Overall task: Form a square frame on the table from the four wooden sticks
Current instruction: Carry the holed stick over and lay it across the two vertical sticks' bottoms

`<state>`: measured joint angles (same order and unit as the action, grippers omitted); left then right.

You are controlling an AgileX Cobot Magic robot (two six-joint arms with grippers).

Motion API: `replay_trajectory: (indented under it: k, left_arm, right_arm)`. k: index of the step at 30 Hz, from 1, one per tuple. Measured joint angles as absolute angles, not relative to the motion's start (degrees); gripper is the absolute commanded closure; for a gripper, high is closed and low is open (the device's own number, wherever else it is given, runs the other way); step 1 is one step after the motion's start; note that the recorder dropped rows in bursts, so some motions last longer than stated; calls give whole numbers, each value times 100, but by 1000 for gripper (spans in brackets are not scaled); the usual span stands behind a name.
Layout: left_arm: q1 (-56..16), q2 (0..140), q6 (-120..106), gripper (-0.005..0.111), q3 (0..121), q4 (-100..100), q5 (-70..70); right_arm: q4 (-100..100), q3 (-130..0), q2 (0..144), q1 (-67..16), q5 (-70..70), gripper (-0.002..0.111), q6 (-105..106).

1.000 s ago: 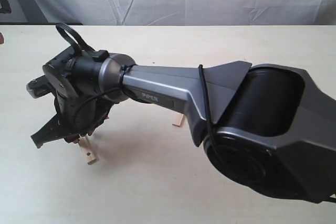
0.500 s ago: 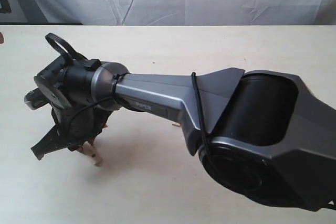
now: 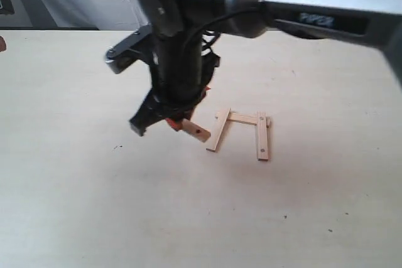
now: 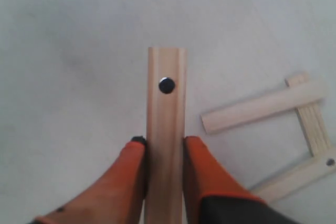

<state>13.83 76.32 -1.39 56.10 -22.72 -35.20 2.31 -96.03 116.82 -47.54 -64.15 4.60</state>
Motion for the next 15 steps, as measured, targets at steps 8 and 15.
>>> replay_trajectory:
  k: [8,15]
  left_arm:
    - [1055,7632,-370,107,5610,-2377,-3520]
    - [590,7632,-563,107,5610,-2427,-3520]
  right_arm:
    - [62,-7073,10235,-3601,-4963,109,2365]
    - [-124,-6483,10339,-3514,-4176,109,3218]
